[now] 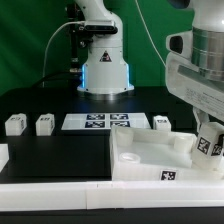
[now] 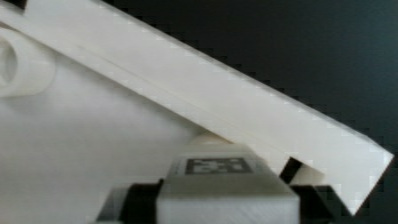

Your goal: Assemble one leg

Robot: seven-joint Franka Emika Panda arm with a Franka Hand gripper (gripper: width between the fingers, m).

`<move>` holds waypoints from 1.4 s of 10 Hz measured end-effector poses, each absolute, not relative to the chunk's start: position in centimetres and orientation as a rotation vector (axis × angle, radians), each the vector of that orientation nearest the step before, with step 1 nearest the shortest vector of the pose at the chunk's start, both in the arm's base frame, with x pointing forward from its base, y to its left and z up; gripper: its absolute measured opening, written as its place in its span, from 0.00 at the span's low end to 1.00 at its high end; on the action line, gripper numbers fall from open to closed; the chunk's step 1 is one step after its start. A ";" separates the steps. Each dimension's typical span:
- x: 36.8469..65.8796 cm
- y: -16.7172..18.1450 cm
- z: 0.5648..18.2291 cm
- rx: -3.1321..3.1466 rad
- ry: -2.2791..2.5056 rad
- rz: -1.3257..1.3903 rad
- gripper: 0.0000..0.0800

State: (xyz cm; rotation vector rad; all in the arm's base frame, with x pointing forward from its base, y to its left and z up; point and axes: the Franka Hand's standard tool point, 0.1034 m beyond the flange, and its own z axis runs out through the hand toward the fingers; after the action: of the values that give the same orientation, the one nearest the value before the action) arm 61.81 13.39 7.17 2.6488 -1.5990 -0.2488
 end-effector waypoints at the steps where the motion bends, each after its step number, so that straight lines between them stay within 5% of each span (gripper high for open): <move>1: 61.8 13.4 7.2 2.673 -1.562 -0.250 0.50; 3: 61.8 13.4 7.2 2.775 -1.394 -0.253 0.77; 14: 61.9 12.8 7.0 3.153 0.493 -0.238 0.81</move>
Offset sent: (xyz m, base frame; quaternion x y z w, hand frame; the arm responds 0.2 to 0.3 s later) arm 0.0000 0.0000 0.0000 0.0000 0.0000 -0.2667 0.9638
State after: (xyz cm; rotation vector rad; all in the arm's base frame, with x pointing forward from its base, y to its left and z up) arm 61.87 12.77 7.05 3.1535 0.4926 -0.2379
